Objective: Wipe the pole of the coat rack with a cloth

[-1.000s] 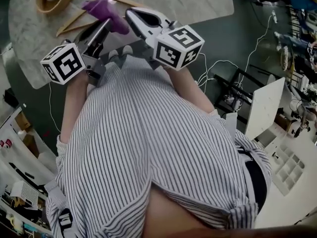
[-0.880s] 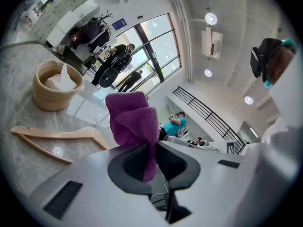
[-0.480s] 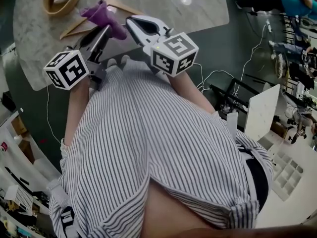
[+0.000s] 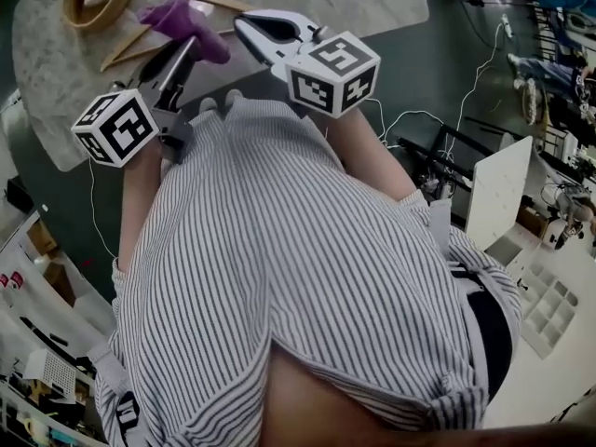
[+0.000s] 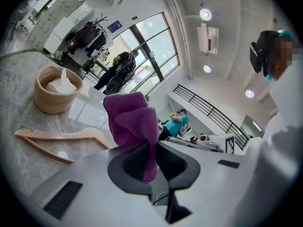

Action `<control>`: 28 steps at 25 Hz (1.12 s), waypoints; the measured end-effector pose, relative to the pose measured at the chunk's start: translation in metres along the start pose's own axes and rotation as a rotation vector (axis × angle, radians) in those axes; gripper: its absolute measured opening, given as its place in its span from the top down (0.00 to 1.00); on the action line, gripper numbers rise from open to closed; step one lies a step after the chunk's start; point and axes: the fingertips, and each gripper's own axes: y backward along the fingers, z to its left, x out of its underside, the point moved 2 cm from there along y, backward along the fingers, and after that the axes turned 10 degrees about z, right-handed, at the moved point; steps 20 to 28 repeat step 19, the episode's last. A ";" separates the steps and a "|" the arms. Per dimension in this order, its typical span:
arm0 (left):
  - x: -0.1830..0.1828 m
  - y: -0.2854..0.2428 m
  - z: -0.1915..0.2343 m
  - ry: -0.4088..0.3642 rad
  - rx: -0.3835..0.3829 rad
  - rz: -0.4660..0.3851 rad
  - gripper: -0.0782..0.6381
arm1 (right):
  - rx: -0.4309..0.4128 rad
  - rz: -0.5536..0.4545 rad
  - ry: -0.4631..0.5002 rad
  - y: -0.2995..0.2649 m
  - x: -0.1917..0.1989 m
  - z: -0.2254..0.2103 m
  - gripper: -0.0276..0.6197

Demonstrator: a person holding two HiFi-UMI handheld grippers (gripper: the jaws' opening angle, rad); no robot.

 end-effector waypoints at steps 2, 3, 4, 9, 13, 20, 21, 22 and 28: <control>0.001 0.000 0.003 0.006 -0.003 0.006 0.82 | -0.013 0.022 0.019 0.000 -0.001 -0.005 0.94; 0.002 -0.001 0.004 0.011 -0.004 0.012 0.82 | -0.019 0.032 0.027 0.000 -0.001 -0.007 0.94; 0.003 -0.001 0.005 0.014 -0.006 0.017 0.82 | -0.026 0.042 0.035 0.000 0.000 -0.009 0.94; 0.008 -0.008 0.003 0.013 0.005 0.052 0.82 | -0.061 0.109 0.090 0.001 0.007 -0.009 0.94; 0.011 -0.011 -0.001 0.004 0.018 0.082 0.82 | -0.064 0.142 0.119 0.002 0.014 -0.006 0.94; 0.016 -0.008 0.005 0.017 0.021 0.094 0.82 | -0.056 0.171 0.156 -0.003 0.016 -0.003 0.93; 0.016 -0.008 0.005 0.017 0.021 0.094 0.82 | -0.056 0.171 0.156 -0.003 0.016 -0.003 0.93; 0.016 -0.008 0.005 0.017 0.021 0.094 0.82 | -0.056 0.171 0.156 -0.003 0.016 -0.003 0.93; 0.016 -0.008 0.005 0.017 0.021 0.094 0.82 | -0.056 0.171 0.156 -0.003 0.016 -0.003 0.93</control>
